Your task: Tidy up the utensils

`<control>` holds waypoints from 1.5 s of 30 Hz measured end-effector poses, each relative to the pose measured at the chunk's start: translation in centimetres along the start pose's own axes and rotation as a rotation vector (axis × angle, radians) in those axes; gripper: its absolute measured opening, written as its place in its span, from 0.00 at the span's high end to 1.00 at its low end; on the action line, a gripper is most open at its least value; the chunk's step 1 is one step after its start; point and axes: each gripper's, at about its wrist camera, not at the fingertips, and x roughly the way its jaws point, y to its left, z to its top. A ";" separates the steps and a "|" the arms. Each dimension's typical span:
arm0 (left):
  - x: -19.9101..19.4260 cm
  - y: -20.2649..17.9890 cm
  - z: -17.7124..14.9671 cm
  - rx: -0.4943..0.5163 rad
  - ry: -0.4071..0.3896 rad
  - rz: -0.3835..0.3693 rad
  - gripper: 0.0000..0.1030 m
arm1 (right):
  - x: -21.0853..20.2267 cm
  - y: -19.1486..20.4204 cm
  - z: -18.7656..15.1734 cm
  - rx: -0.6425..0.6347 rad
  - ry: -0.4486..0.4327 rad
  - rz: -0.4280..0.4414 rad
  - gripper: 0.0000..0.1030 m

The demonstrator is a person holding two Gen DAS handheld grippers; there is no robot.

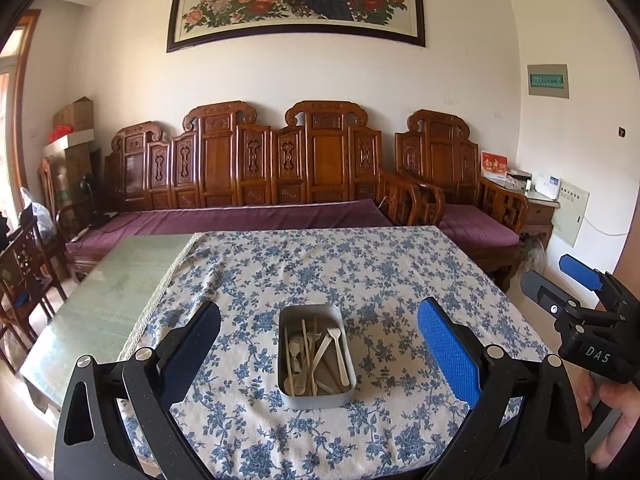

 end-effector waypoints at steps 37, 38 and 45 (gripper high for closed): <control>0.4 0.2 -0.6 -0.010 0.004 0.008 0.08 | 0.4 0.7 -0.2 0.001 0.005 0.006 0.03; 0.5 0.2 -0.6 -0.008 0.004 0.009 0.08 | 0.3 0.7 -0.2 0.002 0.004 0.005 0.03; 0.4 0.1 -0.6 -0.009 0.003 0.010 0.08 | 0.4 0.9 -0.2 0.002 0.004 0.005 0.03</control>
